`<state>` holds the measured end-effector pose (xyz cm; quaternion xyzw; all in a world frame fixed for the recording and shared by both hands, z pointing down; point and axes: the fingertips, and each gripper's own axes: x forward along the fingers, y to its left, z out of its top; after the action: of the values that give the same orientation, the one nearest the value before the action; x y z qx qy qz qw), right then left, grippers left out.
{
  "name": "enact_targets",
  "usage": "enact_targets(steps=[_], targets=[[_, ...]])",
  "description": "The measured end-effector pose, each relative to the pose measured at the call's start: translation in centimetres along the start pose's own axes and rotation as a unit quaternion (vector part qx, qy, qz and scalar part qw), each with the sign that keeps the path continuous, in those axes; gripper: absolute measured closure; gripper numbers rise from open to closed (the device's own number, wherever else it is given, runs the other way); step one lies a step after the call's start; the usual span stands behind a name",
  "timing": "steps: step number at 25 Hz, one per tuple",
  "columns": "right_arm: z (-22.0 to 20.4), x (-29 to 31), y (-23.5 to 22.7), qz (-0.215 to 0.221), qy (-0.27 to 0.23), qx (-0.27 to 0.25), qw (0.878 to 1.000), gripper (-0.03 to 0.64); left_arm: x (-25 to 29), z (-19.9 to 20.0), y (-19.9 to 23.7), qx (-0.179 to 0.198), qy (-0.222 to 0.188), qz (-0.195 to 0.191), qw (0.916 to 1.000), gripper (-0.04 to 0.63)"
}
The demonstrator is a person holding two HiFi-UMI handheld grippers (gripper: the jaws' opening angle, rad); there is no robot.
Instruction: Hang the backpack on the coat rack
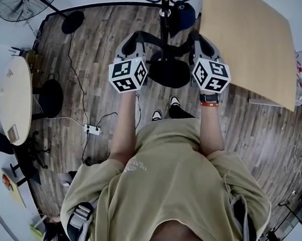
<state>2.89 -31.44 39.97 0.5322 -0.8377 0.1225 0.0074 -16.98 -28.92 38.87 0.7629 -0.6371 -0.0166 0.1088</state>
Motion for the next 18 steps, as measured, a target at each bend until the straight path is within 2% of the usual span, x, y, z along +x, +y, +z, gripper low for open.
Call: enact_targets(steps=[6,18], targets=[[1.1,1.2,-0.8,0.012,-0.007,0.009,1.0,0.598,1.5,1.1,0.2,-0.03,-0.007,0.008,0.9995,0.568],[2.9,5.3,-0.9,0.032,-0.014,-0.008,0.999,0.6,5.5,2.4,0.3,-0.01,-0.016,0.009,0.9998,0.568]])
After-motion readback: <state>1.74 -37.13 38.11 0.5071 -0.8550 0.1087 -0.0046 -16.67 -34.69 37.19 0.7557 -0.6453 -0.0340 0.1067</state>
